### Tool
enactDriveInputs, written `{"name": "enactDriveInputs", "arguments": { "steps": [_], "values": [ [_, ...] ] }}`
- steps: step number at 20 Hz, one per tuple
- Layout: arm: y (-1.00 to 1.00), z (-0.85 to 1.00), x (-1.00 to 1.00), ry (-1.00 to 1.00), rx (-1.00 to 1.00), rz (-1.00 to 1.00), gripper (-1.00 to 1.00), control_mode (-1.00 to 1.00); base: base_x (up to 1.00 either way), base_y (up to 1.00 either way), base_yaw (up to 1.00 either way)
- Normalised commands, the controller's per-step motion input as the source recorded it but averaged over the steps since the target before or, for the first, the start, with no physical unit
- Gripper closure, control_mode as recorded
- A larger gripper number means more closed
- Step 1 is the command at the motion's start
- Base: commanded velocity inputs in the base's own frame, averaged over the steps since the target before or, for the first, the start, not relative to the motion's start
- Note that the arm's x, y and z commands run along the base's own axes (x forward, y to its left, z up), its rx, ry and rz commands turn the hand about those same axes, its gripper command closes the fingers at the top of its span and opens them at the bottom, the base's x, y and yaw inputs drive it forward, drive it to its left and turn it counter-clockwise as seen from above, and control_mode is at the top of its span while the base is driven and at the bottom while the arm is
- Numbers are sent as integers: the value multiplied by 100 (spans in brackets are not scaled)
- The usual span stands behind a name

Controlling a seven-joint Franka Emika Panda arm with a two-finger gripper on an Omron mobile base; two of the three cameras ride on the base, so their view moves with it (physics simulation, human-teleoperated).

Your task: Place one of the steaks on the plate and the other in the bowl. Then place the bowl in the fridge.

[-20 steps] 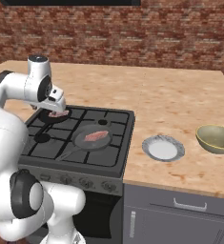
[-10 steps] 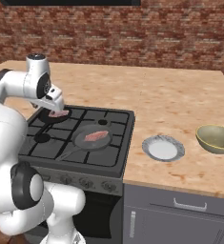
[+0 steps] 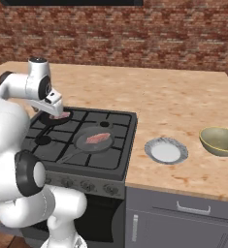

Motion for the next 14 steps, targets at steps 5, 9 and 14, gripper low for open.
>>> {"name": "enactDriveInputs", "arguments": {
  "steps": [5,9,14],
  "values": [
    [11,-14,31,7,0,-5,-100,-100,0,0,0],
    [18,-11,28,8,0,-7,-100,-100,0,0,0],
    [14,-13,34,11,0,-6,-100,-100,0,0,0]
  ]
}}
